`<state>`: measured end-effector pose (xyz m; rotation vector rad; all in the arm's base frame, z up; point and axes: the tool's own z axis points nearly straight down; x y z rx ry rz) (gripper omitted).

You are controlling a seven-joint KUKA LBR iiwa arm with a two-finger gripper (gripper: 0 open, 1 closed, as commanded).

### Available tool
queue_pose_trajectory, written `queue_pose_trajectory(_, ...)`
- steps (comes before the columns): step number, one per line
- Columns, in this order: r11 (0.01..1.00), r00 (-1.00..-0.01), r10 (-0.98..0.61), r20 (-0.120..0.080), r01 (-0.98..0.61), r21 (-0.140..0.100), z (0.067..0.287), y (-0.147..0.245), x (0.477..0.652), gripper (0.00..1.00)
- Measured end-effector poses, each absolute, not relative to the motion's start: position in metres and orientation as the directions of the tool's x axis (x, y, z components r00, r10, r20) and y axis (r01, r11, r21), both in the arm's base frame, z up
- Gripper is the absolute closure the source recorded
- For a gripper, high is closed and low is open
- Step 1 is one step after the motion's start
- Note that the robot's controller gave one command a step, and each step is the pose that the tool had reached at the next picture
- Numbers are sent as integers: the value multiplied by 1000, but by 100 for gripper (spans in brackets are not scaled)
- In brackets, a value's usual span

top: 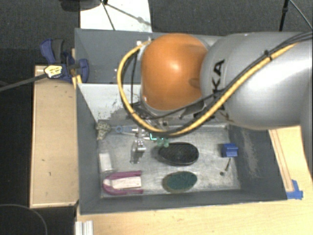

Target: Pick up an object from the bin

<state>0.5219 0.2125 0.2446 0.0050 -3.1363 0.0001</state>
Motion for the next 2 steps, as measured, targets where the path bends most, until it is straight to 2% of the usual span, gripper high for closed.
queue_pose_trajectory(1, 778, -778, -628, -14, -628, -6, 73, 243, 485, 0)
queue_pose_trajectory(2, 962, -962, -272, -5, -272, 1, 101, 215, 482, 0)
